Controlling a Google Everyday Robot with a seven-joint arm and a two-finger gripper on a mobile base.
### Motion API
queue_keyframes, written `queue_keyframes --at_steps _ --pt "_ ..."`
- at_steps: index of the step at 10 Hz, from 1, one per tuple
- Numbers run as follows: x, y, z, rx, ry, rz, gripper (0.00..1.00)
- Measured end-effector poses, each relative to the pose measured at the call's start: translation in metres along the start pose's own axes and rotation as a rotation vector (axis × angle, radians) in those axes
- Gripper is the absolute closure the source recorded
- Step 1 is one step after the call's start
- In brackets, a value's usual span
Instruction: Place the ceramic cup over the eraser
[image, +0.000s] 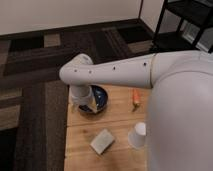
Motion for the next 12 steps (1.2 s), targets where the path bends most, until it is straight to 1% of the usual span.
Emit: queue_keyframes --at_steps 10,12 --pt "0.0000 0.0000 0.0000 0.000 0.000 0.000 0.35" --pt "-0.0010 -0.0021 -0.0025 0.002 -0.007 0.004 0.35"
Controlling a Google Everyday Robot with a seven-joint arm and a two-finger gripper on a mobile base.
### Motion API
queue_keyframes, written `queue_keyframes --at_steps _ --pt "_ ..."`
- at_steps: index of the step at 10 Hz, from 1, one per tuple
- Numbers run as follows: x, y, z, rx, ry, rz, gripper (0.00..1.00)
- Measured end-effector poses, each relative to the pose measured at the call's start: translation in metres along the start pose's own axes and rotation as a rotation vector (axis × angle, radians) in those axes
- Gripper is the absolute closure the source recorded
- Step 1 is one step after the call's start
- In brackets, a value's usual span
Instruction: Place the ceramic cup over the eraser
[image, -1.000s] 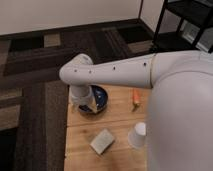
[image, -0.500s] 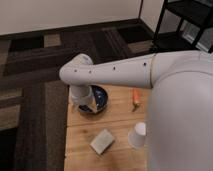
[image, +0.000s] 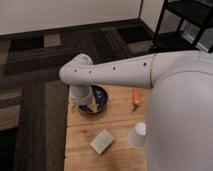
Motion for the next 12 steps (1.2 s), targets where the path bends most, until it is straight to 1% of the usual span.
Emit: queue_keyframes --at_steps 2,5,6,9,10,11,12 --pt "-0.001 -0.006 -0.004 0.004 -0.013 0.013 0.35" --pt "-0.003 -0.016 -0.011 -0.008 -0.036 0.034 0.35" --pt "-0.003 -0.020 -0.012 -0.018 -0.038 0.044 0.35" --pt "-0.001 -0.041 -0.012 -0.081 -0.033 0.082 0.35" --pt "0.000 -0.050 -0.012 -0.096 -0.030 0.093 0.35" --pt "0.000 -0.065 -0.016 -0.101 -0.034 0.109 0.35" --pt "0.000 -0.077 -0.021 -0.098 -0.042 0.123 0.35"
